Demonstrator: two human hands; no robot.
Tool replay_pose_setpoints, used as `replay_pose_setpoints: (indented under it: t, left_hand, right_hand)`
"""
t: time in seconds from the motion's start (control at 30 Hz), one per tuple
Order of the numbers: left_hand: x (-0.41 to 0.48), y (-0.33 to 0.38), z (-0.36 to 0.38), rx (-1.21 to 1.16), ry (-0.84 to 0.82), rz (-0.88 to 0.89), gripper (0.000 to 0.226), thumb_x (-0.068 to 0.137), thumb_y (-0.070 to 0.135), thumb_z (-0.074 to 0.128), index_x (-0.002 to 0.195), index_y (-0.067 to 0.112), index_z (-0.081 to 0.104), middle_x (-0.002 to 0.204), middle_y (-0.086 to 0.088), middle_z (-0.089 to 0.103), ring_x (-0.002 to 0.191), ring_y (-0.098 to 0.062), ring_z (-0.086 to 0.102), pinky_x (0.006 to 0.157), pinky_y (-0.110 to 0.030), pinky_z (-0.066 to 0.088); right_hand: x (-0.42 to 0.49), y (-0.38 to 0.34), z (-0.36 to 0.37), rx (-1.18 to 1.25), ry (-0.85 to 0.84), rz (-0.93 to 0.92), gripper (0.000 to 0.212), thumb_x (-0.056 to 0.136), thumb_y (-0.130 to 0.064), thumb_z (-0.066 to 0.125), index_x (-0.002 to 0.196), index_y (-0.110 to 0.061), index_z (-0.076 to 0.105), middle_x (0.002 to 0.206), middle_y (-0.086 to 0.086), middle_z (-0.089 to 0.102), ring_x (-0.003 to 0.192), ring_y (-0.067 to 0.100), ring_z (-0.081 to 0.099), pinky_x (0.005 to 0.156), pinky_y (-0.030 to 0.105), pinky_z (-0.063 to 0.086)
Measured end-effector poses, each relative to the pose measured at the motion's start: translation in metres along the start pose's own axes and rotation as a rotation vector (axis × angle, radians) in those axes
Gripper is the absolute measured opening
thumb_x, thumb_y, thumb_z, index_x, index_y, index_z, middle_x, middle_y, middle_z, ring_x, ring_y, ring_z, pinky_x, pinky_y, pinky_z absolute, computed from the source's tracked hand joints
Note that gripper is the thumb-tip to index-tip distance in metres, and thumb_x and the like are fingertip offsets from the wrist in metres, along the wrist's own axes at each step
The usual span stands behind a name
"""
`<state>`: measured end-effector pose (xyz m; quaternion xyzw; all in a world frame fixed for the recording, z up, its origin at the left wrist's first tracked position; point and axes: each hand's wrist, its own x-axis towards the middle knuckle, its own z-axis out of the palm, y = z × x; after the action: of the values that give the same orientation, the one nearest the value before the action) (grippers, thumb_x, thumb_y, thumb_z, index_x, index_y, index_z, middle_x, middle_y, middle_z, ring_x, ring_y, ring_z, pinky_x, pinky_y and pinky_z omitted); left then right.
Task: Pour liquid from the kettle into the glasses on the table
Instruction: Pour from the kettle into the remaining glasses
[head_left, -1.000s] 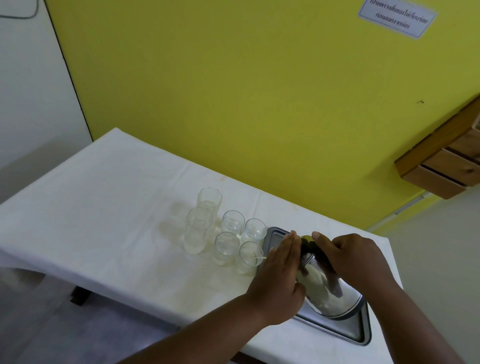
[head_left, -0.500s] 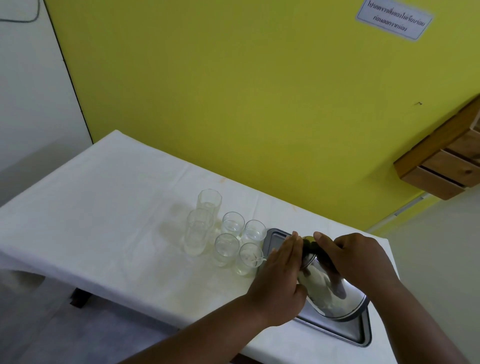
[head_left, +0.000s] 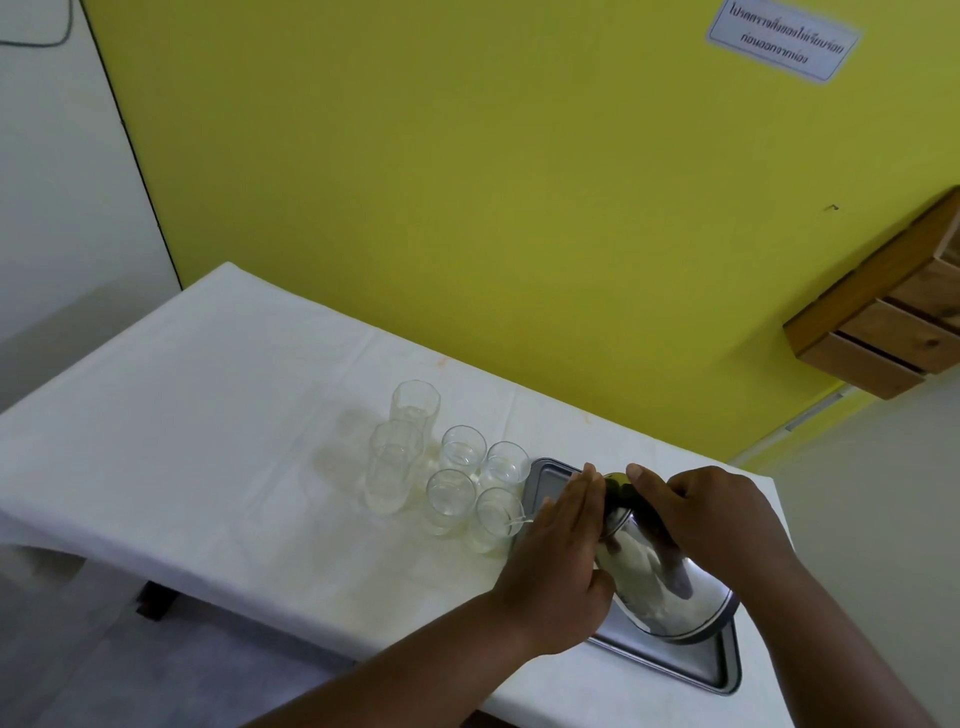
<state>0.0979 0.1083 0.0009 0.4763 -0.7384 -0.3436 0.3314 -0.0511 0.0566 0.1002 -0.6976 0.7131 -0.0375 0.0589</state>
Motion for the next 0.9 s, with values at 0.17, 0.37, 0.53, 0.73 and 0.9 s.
replay_pose_setpoints:
  t: [0.17,0.37,0.53,0.73,0.9]
  left_hand:
    - [0.001,0.001,-0.001,0.001,-0.003,0.0,0.083,0.084,0.011,0.041,0.155,0.012,-0.001,0.165,-0.001,-0.003,0.15,-0.013,-0.007,0.122,-0.042,0.009]
    - [0.002,0.001,-0.001,-0.002,-0.002,-0.005,0.083,0.084,0.01,0.041,0.155,0.012,-0.001,0.165,-0.001,-0.003,0.15,-0.013,-0.007,0.121,-0.042,0.01]
    - [0.002,0.001,0.0,0.01,0.003,-0.014,0.082,0.082,0.013,0.039,0.155,0.01,0.002,0.165,-0.004,0.001,0.151,-0.015,-0.005,0.121,-0.041,0.009]
    - [0.0,0.002,0.001,0.038,-0.01,-0.016,0.08,0.085,0.014,0.038,0.155,0.011,-0.001,0.165,-0.003,-0.002,0.151,-0.015,-0.006,0.122,-0.041,0.008]
    - [-0.002,0.002,0.002,0.043,-0.004,-0.022,0.08,0.085,0.014,0.038,0.155,0.011,0.0,0.165,-0.004,-0.002,0.151,-0.016,-0.006,0.122,-0.041,0.009]
  right_hand:
    - [0.001,0.002,0.002,0.021,-0.001,0.014,0.069,0.087,-0.067,0.043,0.044,-0.014,0.049,0.045,0.006,0.052,0.056,0.026,0.06,0.056,0.034,0.045]
    - [0.002,0.004,0.004,0.029,-0.004,0.015,0.069,0.087,-0.067,0.042,0.043,-0.016,0.05,0.044,0.005,0.051,0.053,0.023,0.057,0.054,0.033,0.042]
    - [0.001,0.007,0.011,0.077,0.001,0.035,0.069,0.086,-0.067,0.044,0.043,-0.015,0.053,0.044,0.008,0.057,0.055,0.026,0.062,0.06,0.037,0.051]
    - [-0.002,0.01,0.017,0.129,0.013,0.046,0.069,0.087,-0.065,0.046,0.04,-0.016,0.046,0.048,0.012,0.062,0.055,0.027,0.062,0.061,0.038,0.052]
    - [-0.003,0.009,0.017,0.135,0.01,0.045,0.069,0.087,-0.066,0.045,0.039,-0.017,0.048,0.048,0.011,0.064,0.056,0.026,0.063,0.063,0.038,0.053]
